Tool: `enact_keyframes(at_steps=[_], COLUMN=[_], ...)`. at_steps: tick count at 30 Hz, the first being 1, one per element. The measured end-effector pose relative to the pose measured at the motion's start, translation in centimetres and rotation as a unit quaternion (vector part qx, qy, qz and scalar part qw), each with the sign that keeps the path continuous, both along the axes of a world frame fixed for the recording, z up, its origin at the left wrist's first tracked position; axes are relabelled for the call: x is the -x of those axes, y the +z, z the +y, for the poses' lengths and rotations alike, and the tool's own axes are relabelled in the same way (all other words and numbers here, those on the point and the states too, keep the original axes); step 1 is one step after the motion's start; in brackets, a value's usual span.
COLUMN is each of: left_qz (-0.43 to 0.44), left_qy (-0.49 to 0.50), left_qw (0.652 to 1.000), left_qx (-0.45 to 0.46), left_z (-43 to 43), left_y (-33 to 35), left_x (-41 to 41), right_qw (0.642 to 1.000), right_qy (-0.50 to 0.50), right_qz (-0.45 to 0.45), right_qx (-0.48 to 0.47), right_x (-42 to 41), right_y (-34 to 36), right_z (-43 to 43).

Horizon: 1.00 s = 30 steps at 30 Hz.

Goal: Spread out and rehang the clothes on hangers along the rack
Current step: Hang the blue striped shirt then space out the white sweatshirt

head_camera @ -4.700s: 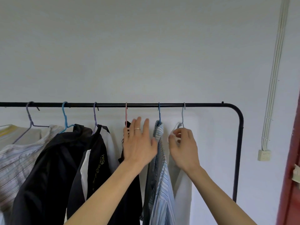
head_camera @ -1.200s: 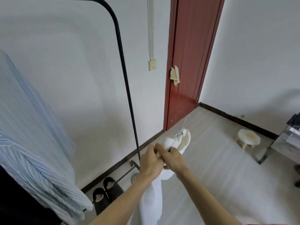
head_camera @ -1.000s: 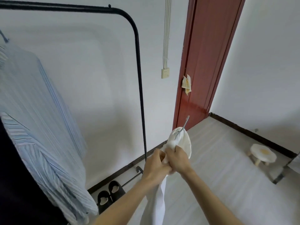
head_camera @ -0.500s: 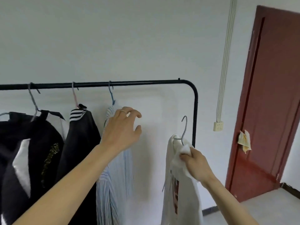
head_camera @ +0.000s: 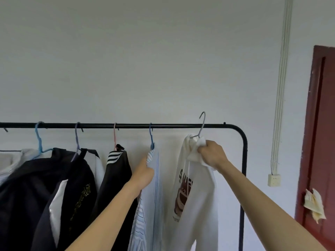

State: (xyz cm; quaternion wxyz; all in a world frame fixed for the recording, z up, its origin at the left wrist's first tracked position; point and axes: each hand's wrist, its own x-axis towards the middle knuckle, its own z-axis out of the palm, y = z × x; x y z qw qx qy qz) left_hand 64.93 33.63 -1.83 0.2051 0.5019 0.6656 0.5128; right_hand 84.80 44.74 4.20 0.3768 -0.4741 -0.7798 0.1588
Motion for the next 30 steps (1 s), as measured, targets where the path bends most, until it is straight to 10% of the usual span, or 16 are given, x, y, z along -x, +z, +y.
enact_keyframes(at_steps=[8, 30], left_qz=[-0.040, -0.055], left_qy=[0.016, 0.037], left_qw=[0.997, 0.995], left_qx=[-0.056, -0.074], left_z=[1.6, 3.1], left_y=[-0.7, -1.2], left_x=[-1.2, -1.0], right_qw=[0.993, 0.999], right_qy=[-0.007, 0.024], right_qz=[-0.114, -0.007], right_qx=[0.027, 0.021], right_x=[2.8, 3.2], right_y=[-2.9, -7.3], right_z=[2.8, -0.3])
